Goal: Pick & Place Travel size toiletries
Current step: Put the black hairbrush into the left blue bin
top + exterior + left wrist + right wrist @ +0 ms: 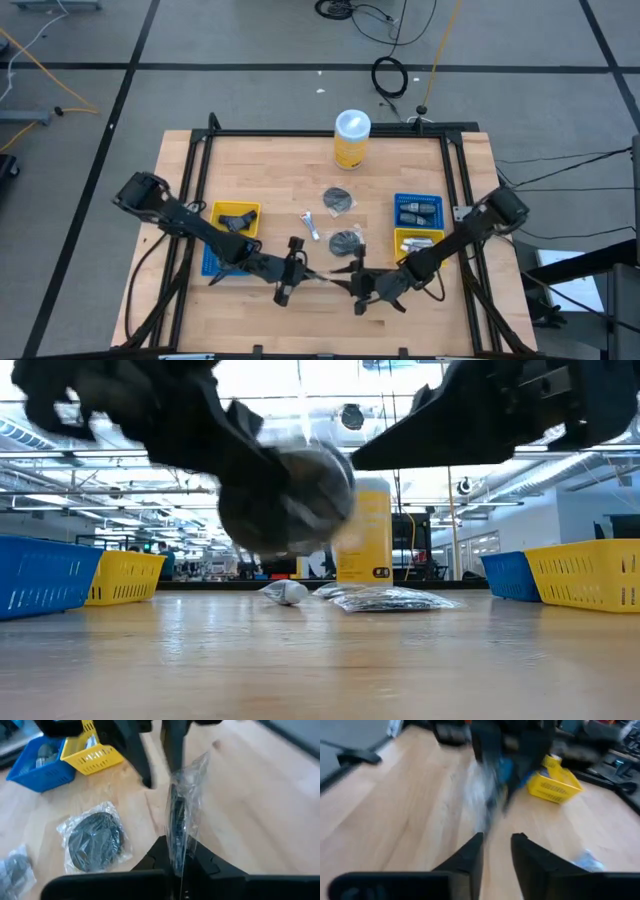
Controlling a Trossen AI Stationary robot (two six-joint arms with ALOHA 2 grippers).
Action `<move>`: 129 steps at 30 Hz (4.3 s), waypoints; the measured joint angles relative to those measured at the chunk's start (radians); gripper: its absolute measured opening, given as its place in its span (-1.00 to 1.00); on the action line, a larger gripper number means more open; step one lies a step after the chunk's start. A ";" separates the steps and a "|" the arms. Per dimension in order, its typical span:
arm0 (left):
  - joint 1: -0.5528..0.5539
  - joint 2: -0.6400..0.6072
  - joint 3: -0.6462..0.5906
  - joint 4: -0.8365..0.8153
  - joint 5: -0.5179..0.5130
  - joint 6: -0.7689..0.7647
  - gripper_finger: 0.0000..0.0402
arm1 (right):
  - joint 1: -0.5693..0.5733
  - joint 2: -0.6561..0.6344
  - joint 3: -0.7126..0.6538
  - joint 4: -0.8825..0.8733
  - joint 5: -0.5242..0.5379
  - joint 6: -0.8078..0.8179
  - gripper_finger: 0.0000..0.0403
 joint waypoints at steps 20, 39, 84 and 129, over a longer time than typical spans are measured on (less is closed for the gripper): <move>-0.160 -0.442 0.169 -1.466 0.086 -1.074 -0.80 | 0.029 -0.124 -0.171 0.068 0.048 0.076 -0.23; -0.167 -0.843 -0.368 -0.917 0.176 -1.296 -0.63 | 0.029 -0.124 -0.208 0.155 0.046 0.073 -0.24; -0.129 -0.724 -0.453 -0.146 -0.481 -0.370 0.11 | -0.060 -0.123 -0.197 0.129 0.046 0.201 -0.19; -0.015 -0.255 -0.468 0.459 -0.409 -0.300 0.11 | -0.366 0.176 0.291 -0.505 -0.189 0.274 -0.77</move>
